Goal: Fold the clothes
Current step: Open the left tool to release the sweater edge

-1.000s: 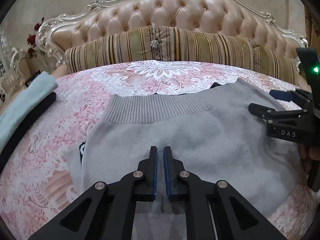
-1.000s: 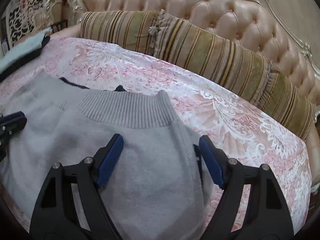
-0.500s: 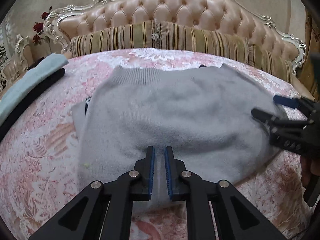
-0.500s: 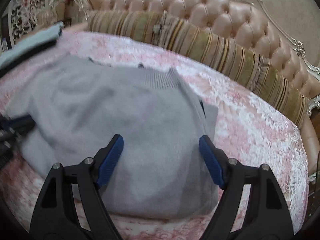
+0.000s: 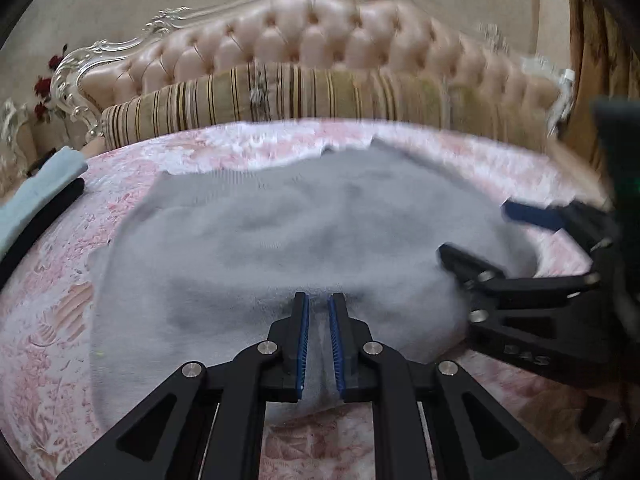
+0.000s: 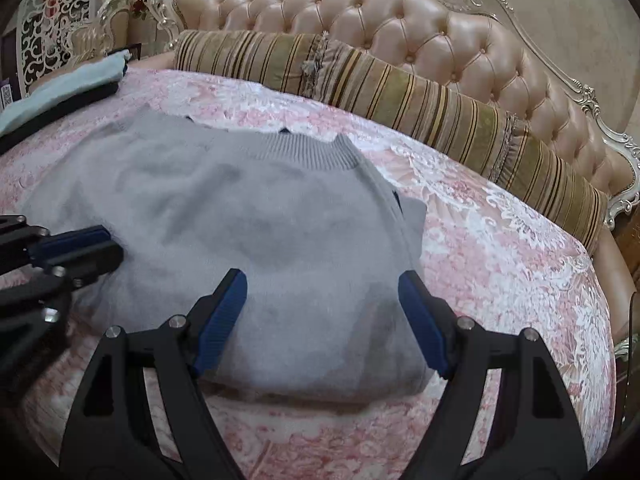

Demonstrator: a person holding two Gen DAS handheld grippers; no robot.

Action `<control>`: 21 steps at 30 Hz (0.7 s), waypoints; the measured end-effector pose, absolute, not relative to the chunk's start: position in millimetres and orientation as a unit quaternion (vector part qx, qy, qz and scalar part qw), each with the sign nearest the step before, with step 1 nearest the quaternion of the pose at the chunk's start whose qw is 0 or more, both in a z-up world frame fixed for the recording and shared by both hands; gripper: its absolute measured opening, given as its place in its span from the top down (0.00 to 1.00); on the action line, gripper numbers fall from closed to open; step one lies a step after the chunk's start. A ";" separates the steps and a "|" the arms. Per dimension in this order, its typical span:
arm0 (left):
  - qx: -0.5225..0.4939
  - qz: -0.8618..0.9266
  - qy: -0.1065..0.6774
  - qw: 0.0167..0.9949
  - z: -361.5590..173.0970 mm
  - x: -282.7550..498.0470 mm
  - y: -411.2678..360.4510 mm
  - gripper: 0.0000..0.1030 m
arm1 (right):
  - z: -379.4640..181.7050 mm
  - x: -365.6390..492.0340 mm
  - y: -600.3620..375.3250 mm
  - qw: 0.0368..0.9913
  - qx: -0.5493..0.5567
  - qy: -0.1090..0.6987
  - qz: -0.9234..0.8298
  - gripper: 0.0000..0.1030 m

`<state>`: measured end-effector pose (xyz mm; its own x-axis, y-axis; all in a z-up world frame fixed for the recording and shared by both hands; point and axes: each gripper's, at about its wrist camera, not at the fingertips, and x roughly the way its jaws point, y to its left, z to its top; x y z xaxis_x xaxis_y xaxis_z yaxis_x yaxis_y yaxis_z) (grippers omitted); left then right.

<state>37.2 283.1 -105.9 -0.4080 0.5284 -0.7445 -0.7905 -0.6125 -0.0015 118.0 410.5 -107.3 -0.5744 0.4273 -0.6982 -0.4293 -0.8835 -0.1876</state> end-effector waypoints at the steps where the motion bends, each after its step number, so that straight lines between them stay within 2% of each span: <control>1: -0.370 0.818 0.188 0.399 -110.3 37.5 286.8 0.88 | -108.5 118.6 411.1 0.241 -0.394 0.002 0.887 0.23; 9: -0.381 0.841 0.131 0.362 -95.8 13.9 234.3 0.86 | -114.5 125.1 415.9 0.242 -0.396 0.010 0.886 0.23; 13: -0.406 0.845 0.104 0.331 -106.9 -8.9 204.4 0.86 | -112.0 127.6 417.1 0.248 -0.395 0.008 0.885 0.23; 21: -0.401 0.845 0.130 0.328 -108.4 -10.4 194.8 0.86 | -116.9 132.1 420.2 0.254 -0.406 -0.003 0.878 0.22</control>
